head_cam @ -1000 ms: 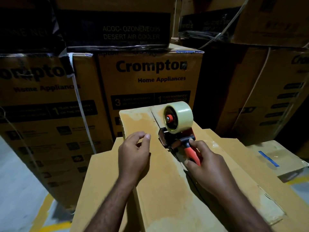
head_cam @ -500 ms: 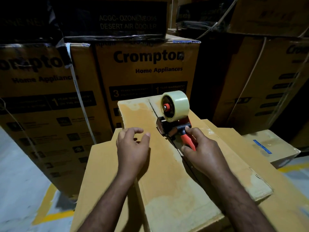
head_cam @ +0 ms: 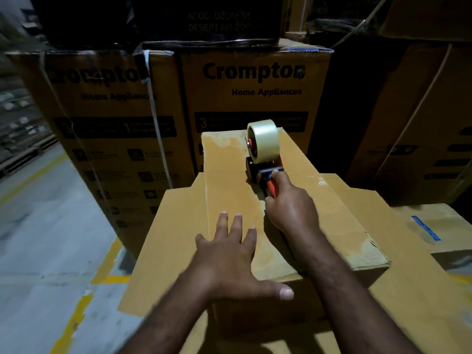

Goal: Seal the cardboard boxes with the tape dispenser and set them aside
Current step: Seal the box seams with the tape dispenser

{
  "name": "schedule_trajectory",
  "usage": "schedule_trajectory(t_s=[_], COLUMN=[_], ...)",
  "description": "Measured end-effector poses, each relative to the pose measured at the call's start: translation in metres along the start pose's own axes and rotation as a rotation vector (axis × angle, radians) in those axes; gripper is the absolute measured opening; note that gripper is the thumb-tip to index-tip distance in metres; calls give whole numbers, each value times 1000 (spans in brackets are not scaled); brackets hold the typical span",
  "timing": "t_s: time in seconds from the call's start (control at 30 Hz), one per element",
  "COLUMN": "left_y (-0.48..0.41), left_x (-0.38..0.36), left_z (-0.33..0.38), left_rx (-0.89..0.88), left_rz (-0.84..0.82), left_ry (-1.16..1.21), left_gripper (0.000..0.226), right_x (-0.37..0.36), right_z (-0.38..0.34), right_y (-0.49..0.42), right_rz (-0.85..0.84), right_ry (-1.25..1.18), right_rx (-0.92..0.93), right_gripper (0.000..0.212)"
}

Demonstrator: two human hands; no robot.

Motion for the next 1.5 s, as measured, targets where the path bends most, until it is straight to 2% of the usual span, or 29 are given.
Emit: schedule_trajectory(t_s=[0.1, 0.27, 0.63, 0.93, 1.1, 1.5], left_y=[0, 3, 3, 4, 5, 6], left_x=[-1, 0, 5, 8, 9, 4], left_z=[8, 18, 18, 21, 22, 20], left_rx=[16, 69, 141, 51, 71, 60], left_rz=[-10, 135, 184, 171, 211, 356], left_ry=[-72, -67, 6, -36, 68, 143], left_gripper=[139, 132, 135, 106, 118, 131], right_x=[7, 26, 83, 86, 92, 130], right_z=[-3, 2, 17, 8, 7, 23], right_y=[0, -4, 53, 70, 79, 120], right_rz=[-13, -61, -141, -151, -162, -200], right_ry=[26, 45, 81, 133, 163, 203], right_rx=[28, 23, 93, 63, 28, -78], right_gripper=[40, 38, 48, 43, 49, 60])
Point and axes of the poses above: each hand's wrist, its own y-axis away from the middle knuckle, its own x-axis out of the back of the hand, z = x × y, the point moved 6 cm from there along -y, towards the middle knuckle, and after that the axes turned 12 degrees about z, right-handed, at the moved point
